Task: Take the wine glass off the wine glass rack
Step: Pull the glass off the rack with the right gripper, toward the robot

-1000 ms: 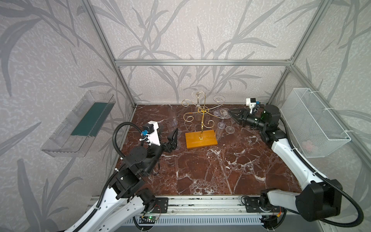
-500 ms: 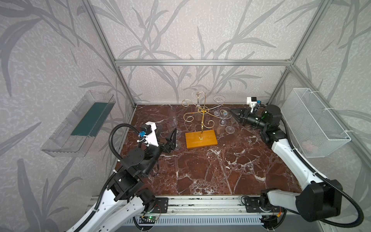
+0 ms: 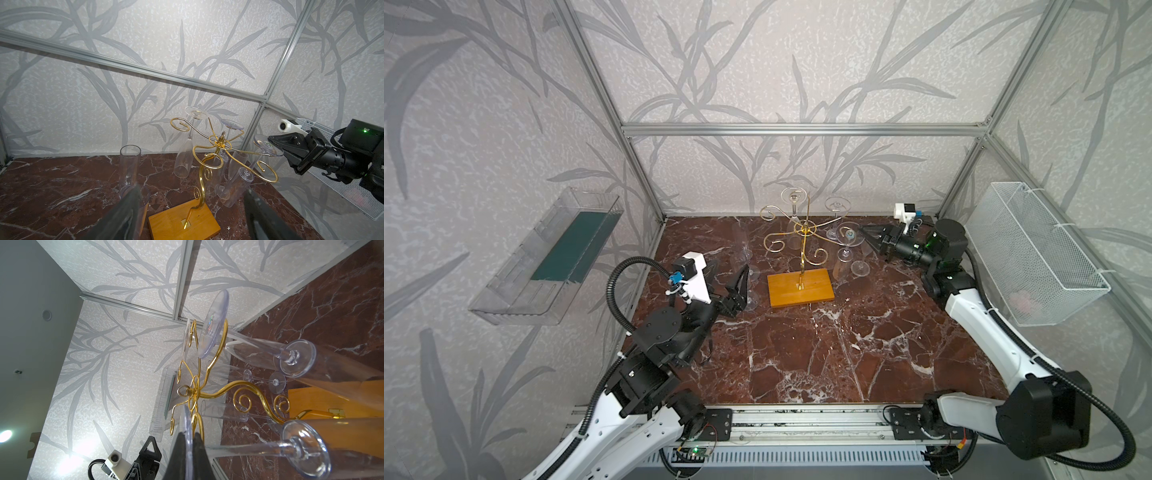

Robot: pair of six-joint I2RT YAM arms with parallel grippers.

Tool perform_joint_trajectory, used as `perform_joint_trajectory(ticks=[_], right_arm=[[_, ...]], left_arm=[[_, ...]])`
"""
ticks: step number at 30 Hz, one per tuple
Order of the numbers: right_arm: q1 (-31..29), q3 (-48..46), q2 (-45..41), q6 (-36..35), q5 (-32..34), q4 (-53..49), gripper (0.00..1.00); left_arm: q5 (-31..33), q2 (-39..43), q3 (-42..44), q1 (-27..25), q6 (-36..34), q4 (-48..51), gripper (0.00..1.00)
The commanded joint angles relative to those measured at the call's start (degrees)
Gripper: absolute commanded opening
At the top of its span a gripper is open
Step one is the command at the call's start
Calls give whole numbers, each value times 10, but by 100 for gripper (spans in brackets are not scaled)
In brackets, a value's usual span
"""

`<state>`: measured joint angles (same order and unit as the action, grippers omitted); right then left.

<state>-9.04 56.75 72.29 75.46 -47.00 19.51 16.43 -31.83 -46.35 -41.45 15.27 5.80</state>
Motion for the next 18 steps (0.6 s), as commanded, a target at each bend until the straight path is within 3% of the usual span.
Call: perform_joint_trajectory(ticks=[1, 18], right_arm=[[2, -9, -7, 46, -6, 36, 0], [1, 9, -37, 135, 7, 45, 0]], left_arm=[[8, 5, 3, 3, 15, -6, 79], [17, 11, -4, 3, 6, 14, 79]])
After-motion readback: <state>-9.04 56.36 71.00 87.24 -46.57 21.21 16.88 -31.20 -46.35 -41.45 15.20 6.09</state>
